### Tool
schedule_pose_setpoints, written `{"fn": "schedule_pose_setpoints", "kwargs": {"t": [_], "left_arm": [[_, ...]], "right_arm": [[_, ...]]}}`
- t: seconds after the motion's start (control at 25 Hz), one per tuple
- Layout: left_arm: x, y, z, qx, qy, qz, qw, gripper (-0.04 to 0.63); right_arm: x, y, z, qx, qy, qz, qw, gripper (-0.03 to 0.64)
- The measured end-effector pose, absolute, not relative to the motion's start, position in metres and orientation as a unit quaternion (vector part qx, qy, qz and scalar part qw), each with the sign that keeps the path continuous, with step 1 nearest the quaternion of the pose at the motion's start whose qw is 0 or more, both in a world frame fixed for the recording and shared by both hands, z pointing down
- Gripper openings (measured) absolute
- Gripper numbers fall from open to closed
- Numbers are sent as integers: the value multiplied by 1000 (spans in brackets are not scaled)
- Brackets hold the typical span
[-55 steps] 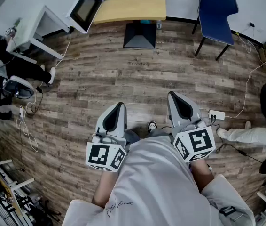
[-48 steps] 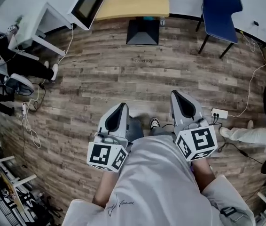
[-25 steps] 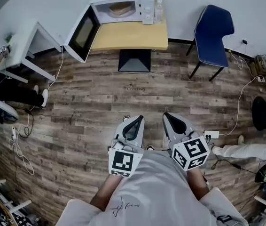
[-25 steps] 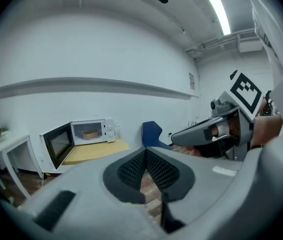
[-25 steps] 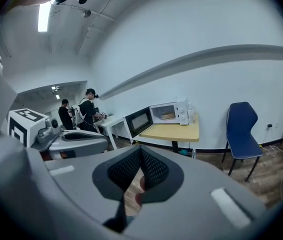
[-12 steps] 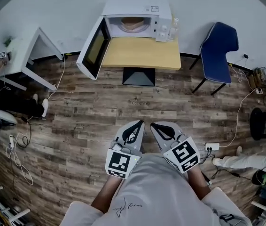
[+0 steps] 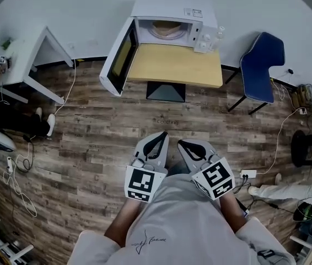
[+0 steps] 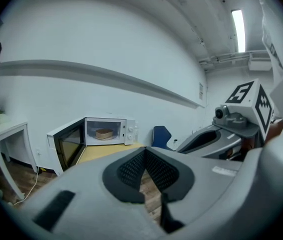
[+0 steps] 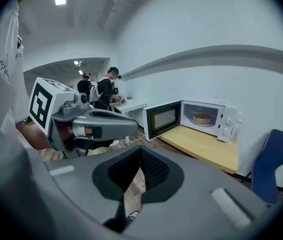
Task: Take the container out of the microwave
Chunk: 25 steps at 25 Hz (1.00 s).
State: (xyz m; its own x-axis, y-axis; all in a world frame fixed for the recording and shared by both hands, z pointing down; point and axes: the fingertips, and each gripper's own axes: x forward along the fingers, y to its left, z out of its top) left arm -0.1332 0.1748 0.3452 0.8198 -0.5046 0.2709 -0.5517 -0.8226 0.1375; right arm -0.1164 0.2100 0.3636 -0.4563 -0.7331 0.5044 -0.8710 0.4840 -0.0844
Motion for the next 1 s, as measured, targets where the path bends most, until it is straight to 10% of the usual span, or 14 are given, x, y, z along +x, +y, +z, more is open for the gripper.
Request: {"fn": "schedule_pose_setpoints", "kwargs": {"t": [1.0], "left_arm": [[-76,56,381,935,-248,198,156,-7]], "right_arm": [[-41,57,389,457,-848,156,217,32]]}}
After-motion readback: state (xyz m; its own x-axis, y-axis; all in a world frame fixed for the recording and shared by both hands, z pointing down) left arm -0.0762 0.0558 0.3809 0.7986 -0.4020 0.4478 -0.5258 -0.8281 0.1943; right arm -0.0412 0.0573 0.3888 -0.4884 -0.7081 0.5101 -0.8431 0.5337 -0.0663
